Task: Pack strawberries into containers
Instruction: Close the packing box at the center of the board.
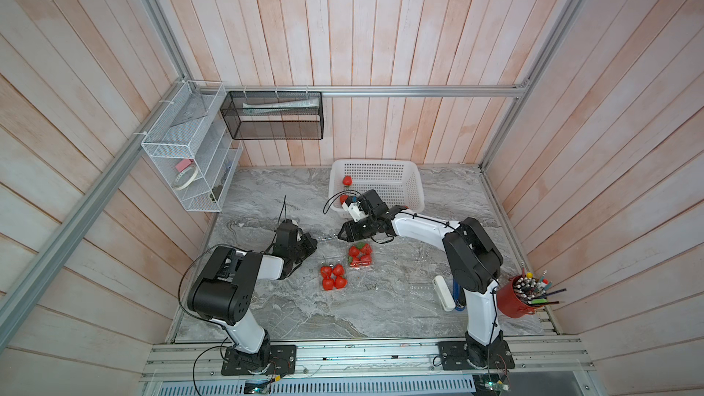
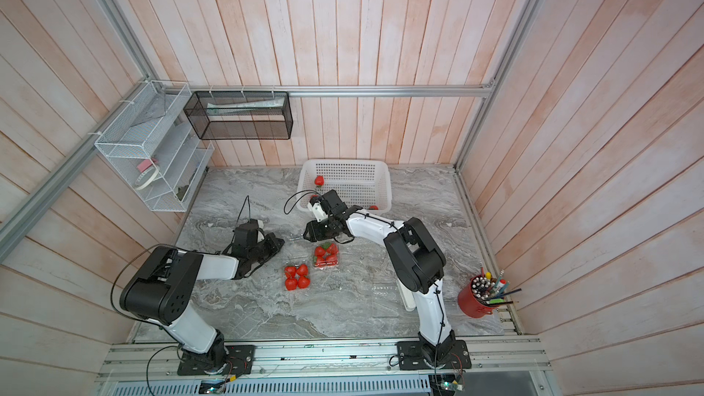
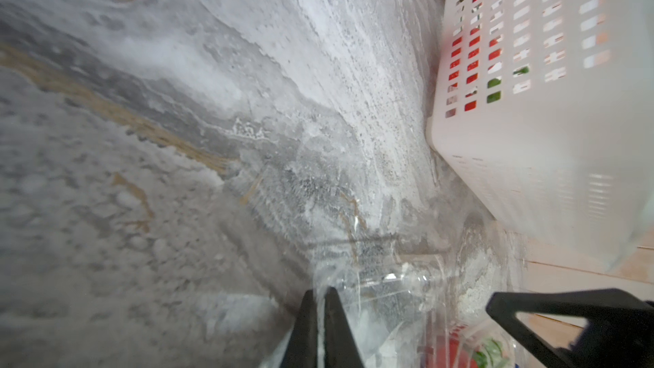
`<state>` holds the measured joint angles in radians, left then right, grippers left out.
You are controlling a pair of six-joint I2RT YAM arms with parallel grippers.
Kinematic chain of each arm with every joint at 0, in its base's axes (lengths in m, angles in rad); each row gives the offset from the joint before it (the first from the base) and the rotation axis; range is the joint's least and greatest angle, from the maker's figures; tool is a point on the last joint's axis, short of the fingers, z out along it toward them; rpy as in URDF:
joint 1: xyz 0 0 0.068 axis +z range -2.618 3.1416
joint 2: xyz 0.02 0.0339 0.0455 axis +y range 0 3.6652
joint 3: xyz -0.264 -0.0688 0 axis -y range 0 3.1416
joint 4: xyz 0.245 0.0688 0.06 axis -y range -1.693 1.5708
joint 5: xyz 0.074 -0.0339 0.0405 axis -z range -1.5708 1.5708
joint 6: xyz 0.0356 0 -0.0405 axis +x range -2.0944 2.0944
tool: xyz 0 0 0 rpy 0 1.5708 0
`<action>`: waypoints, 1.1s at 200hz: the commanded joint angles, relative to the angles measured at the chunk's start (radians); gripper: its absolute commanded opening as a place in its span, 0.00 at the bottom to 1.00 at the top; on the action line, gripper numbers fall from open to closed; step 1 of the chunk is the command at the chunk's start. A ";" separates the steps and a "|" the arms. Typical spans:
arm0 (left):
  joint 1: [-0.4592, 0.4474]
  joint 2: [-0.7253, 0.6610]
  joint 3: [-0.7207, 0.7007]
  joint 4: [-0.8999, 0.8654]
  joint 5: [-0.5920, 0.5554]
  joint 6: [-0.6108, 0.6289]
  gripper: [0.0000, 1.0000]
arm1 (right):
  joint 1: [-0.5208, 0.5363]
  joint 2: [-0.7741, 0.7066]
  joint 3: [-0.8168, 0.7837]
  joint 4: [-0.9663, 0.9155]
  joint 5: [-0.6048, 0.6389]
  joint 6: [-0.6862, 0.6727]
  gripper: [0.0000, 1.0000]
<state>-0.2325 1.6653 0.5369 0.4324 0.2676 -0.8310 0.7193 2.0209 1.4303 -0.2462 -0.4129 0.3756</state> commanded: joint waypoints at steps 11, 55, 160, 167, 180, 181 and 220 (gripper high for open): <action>-0.005 -0.082 -0.027 -0.040 -0.062 0.023 0.06 | 0.006 -0.102 -0.062 0.061 -0.043 0.030 0.51; -0.004 -0.221 -0.058 -0.137 -0.165 0.064 0.06 | 0.018 -0.176 -0.124 0.061 -0.070 0.039 0.52; -0.005 -0.344 -0.138 -0.232 -0.328 0.082 0.06 | 0.161 -0.114 -0.095 0.013 -0.165 0.020 0.35; -0.004 -0.352 -0.140 -0.240 -0.335 0.079 0.07 | 0.166 -0.090 -0.082 0.015 -0.176 0.025 0.34; -0.005 -0.376 -0.146 -0.251 -0.344 0.079 0.07 | 0.176 -0.057 -0.060 0.027 -0.200 0.032 0.32; -0.005 -0.377 -0.147 -0.253 -0.346 0.079 0.06 | 0.175 -0.056 -0.059 0.026 -0.202 0.032 0.31; -0.004 -0.471 -0.163 -0.316 -0.417 0.067 0.07 | 0.194 -0.027 -0.044 -0.003 -0.206 0.015 0.31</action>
<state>-0.2325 1.2446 0.3927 0.1642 -0.0807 -0.7631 0.9031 1.9884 1.3640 -0.2161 -0.5968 0.4137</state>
